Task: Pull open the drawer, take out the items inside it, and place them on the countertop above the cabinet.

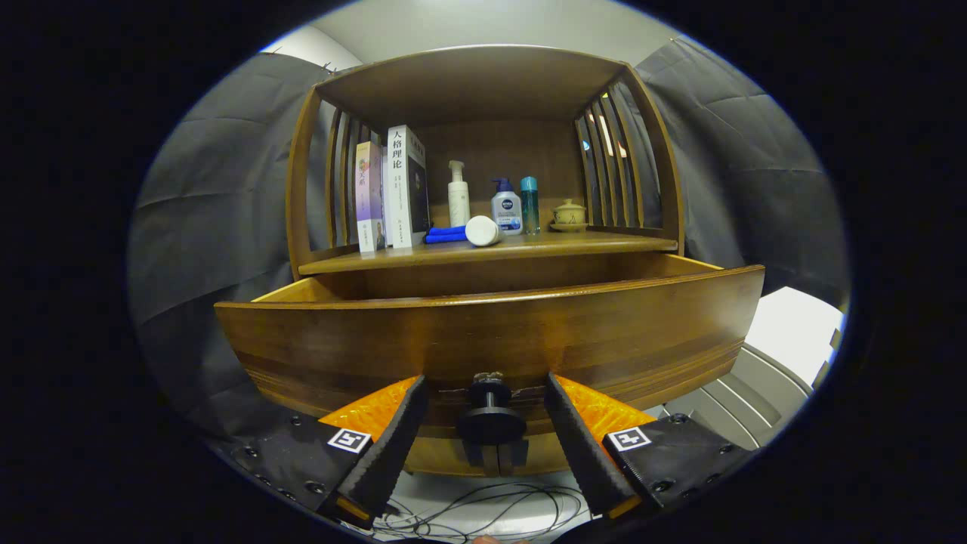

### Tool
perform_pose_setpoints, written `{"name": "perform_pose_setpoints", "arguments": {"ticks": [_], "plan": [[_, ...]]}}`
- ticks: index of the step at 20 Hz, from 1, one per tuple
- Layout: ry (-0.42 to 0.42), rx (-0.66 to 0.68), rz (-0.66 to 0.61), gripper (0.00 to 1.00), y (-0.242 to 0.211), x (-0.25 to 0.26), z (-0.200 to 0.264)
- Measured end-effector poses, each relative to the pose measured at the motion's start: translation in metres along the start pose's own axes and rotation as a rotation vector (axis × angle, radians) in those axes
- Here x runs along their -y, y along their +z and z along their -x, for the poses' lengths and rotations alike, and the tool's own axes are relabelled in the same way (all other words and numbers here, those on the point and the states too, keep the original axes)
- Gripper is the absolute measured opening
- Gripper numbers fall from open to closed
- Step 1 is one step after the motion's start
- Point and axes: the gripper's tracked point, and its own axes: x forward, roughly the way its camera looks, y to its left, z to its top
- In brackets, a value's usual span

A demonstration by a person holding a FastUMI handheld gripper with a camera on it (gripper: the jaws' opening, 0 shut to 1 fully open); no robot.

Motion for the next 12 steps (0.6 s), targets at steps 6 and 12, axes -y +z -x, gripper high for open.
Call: {"name": "perform_pose_setpoints", "arguments": {"ticks": [6,12], "plan": [[-0.025,-0.012,-0.017,0.98,0.012,-0.007,-0.054],[-0.026,0.001,-0.010,0.98,0.022,-0.005,-0.097]]}}
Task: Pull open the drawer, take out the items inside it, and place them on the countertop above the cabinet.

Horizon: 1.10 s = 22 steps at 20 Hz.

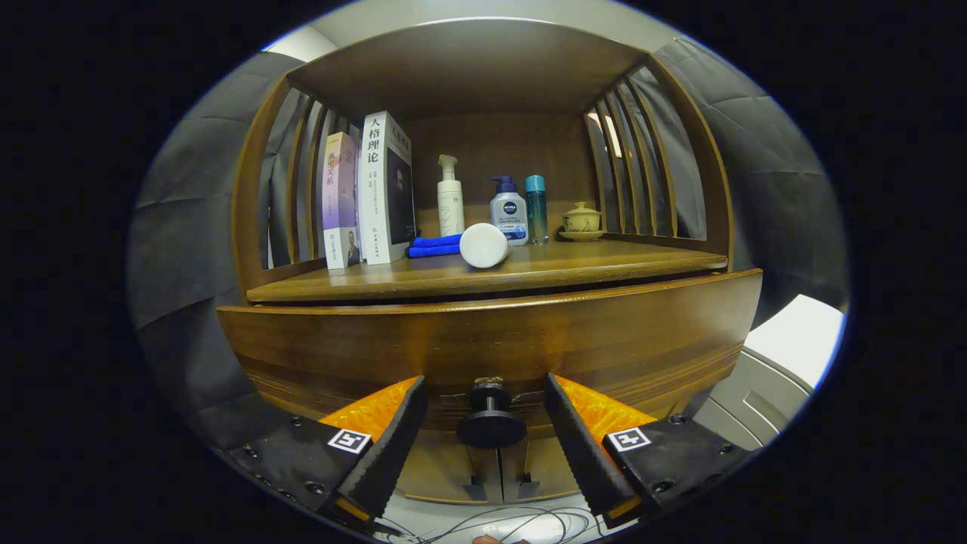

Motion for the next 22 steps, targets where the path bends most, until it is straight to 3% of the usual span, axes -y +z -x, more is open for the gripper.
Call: {"name": "perform_pose_setpoints", "arguments": {"ticks": [5,9,14,22], "plan": [[0.006,0.000,0.021,0.98,0.007,0.000,-0.027],[0.000,0.008,0.026,0.98,0.015,0.007,-0.019],[0.031,0.157,0.011,0.98,0.077,0.006,0.058],[0.075,0.197,-0.040,0.98,0.111,0.025,0.172]]}}
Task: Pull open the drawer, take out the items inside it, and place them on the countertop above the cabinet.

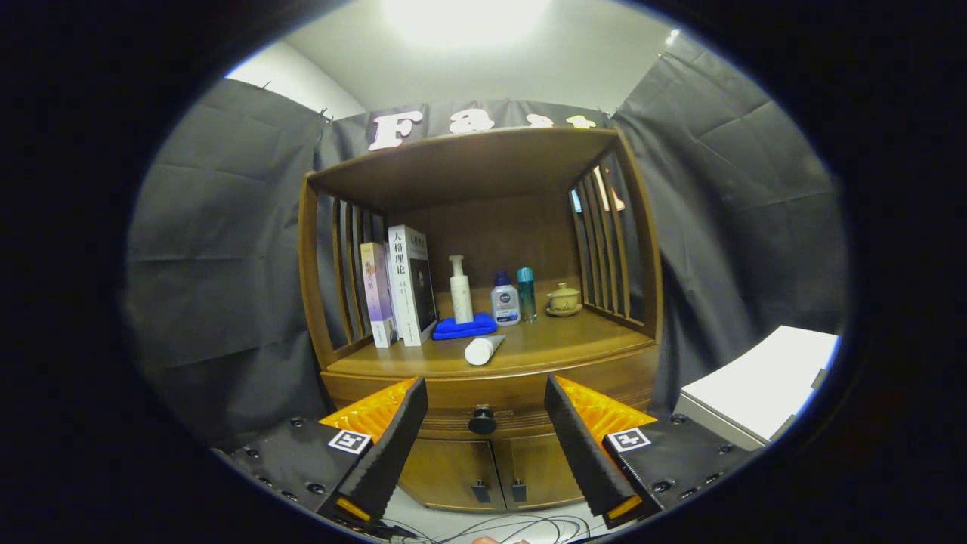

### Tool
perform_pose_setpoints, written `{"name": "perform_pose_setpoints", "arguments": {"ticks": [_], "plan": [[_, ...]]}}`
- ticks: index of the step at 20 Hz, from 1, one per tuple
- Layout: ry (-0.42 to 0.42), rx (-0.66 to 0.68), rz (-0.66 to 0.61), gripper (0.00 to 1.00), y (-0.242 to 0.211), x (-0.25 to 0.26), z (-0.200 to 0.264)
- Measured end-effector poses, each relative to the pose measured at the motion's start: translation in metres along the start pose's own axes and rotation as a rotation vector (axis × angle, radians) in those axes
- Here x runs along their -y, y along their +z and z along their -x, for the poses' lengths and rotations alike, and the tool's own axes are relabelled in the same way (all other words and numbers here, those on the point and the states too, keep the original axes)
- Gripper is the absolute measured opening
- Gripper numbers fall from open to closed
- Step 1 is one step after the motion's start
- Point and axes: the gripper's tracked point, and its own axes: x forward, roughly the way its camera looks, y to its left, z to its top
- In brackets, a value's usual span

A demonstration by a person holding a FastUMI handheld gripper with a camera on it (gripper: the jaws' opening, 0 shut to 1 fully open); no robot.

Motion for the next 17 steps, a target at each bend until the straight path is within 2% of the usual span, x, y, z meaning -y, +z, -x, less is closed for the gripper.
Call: {"name": "perform_pose_setpoints", "arguments": {"ticks": [3,10,14,17], "plan": [[0.001,0.012,0.032,0.98,0.016,0.001,0.028],[0.038,0.126,0.034,0.97,0.092,-0.025,0.077],[0.071,0.147,0.036,0.98,0.102,-0.031,0.085],[0.052,0.161,0.040,0.97,0.103,-0.019,0.089]]}}
